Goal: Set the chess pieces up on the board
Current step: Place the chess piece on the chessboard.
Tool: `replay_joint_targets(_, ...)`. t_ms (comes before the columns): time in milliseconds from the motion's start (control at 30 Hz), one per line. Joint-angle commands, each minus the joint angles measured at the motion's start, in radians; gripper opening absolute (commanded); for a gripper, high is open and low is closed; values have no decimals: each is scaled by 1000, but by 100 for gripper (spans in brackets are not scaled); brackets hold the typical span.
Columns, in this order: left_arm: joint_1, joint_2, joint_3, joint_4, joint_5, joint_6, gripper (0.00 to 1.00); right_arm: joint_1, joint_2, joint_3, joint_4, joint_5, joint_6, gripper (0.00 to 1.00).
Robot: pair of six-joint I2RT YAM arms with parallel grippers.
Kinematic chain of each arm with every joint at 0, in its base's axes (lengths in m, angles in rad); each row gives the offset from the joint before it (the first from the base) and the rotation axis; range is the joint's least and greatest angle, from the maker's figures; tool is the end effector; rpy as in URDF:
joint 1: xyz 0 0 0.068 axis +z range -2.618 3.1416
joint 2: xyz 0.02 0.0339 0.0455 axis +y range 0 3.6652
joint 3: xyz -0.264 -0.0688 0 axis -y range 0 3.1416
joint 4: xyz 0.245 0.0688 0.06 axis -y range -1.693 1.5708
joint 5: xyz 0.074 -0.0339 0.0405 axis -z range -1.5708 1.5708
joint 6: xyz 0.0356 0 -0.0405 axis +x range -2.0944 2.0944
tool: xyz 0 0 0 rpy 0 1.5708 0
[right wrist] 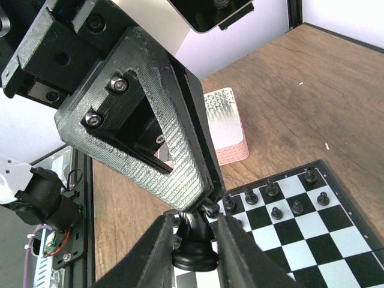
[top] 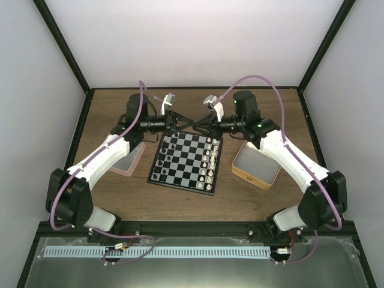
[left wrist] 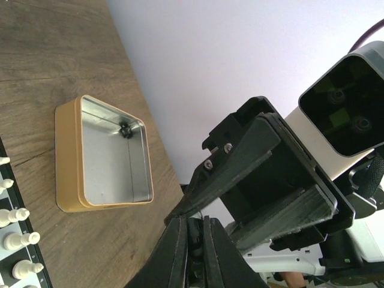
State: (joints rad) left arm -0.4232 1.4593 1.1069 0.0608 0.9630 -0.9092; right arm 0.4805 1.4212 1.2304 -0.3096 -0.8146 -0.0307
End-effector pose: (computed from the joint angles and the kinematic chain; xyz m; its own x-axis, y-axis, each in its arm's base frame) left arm 0.2904 -0.1628 0.3205 -0.9117 -0.0835 -0.4022 0.3777 0.2147 -0.9007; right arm 0.2709 0.1704 0.3398 -0.3981 -0.2313 -0.8877 -0.8958 0.3065 0.3219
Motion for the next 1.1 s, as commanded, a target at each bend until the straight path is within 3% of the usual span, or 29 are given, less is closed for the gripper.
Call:
replay_joint_targets(0, -1, -14, 20, -26, -2, 63, 4, 15, 1, 42, 9, 10, 13, 33)
replay_joint_targets(133, 3, -28, 47, -171, -126, 192, 4, 15, -26, 10, 51, 82, 48, 66)
replay_joint_targets(267, 11, -49, 80, -361, -396, 364, 4, 14, -97, -85, 148, 268, 122, 78)
replay_joint_targets(400, 11, -45, 80, -476, -686, 462, 4, 12, -148, -174, 215, 509, 234, 80)
replay_joint_targets(533, 11, -4, 68, -502, -873, 507, 4, 12, -158, -238, 240, 646, 318, 80)
replay_joint_targets(1067, 9, 294, 98, -407, -1013, 528, 4, 12, -115, -317, 256, 704, 338, 80)
